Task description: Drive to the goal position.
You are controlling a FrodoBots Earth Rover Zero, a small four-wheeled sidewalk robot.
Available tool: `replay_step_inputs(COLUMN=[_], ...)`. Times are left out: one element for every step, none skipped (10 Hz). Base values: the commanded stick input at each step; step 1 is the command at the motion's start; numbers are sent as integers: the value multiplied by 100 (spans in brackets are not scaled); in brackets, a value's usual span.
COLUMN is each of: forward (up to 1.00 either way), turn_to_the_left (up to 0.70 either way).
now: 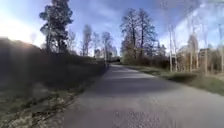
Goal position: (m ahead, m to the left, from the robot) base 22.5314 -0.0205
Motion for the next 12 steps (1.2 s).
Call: replay_step_inputs(forward=[100, 100, 100, 100, 100, 100, 100, 100, 100, 100, 100, 100], turn_to_the_left=[0, 0, 0, 0, 0, 0, 0, 0, 0, 0, 0, 0])
